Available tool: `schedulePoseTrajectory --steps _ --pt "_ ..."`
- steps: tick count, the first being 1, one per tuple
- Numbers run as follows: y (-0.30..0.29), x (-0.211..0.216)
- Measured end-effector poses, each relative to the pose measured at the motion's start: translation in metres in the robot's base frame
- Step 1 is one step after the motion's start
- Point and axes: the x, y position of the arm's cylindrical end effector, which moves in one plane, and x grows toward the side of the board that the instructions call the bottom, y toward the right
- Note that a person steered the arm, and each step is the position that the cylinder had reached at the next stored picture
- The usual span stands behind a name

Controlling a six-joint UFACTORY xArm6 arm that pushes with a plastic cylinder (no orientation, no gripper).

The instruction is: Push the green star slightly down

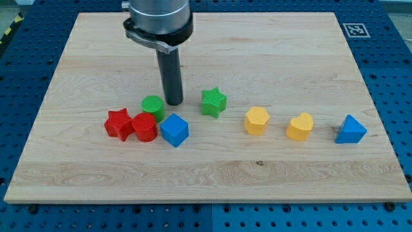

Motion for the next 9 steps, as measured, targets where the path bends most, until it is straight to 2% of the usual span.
schedulePoseTrajectory --steps 2,4,6,7,9 --pt "0.020 -0.037" --pt "0.070 -0.022" --pt "0.072 -0.013" --pt "0.071 -0.022" --pt "0.070 0.021"
